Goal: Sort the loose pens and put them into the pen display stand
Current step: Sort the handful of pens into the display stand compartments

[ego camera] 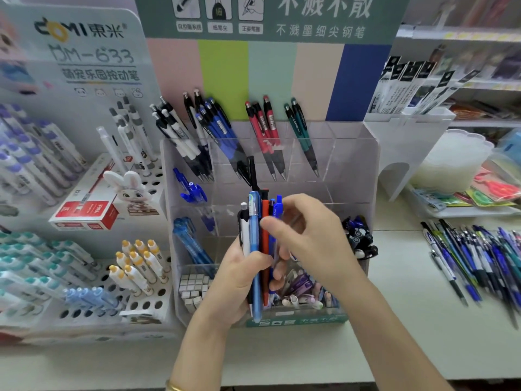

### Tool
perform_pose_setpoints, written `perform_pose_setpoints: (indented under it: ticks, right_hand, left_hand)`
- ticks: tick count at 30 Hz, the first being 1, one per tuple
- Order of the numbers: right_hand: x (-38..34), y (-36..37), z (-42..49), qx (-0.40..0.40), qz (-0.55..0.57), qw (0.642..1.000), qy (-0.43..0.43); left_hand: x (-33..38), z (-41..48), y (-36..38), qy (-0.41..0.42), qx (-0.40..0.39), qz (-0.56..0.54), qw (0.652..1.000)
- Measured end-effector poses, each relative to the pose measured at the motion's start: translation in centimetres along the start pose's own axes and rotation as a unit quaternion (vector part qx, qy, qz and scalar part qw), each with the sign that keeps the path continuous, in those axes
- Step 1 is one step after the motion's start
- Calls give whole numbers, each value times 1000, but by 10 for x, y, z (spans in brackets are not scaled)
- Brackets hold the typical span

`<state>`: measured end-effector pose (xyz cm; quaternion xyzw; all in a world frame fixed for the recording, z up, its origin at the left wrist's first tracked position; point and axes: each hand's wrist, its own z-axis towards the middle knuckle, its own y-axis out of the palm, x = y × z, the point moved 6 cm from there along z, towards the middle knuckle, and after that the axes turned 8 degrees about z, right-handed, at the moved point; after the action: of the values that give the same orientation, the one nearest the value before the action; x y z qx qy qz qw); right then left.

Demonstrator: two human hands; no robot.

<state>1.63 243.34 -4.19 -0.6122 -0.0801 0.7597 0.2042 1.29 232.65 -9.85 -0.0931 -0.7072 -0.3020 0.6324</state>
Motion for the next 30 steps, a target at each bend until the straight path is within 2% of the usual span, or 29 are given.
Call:
perform_pose_setpoints:
  ticks: [5,8,11,14,17,20,22,23,26,30]
  right_hand:
    - [1,10,5,-26,49,998,15]
    - [2,12,5,-22,58,998,26]
    - [0,12,3,0,127,991,44]
    - [-5,10,4,17,139,990,33]
    - [-3,6,10,48,149,987,27]
    - [0,-3,17,71,114,991,11]
    - [2,-4,20,50,89,995,19]
    - [3,-2,21,34,94,994,34]
    - [7,6,21,-17,173,980,96]
    - [12,22,17,-95,239,953,159]
  left_hand:
    - [-6,0,-9,-25,51,-40,998]
    - [-4,-1,-14,-40,107,11,993]
    - [0,-5,-18,-52,127,29,990]
    - [6,-7,-26,-43,155,53,986]
    - [8,-8,-27,-35,155,92,983]
    - [4,-6,-31,-33,151,136,978]
    - [2,-3,-32,-22,131,133,982]
    - [1,-2,-30,-20,106,96,990]
    - [-1,-1,-19,-32,11,-73,997]
    - [-1,-3,-14,-39,-39,-126,991]
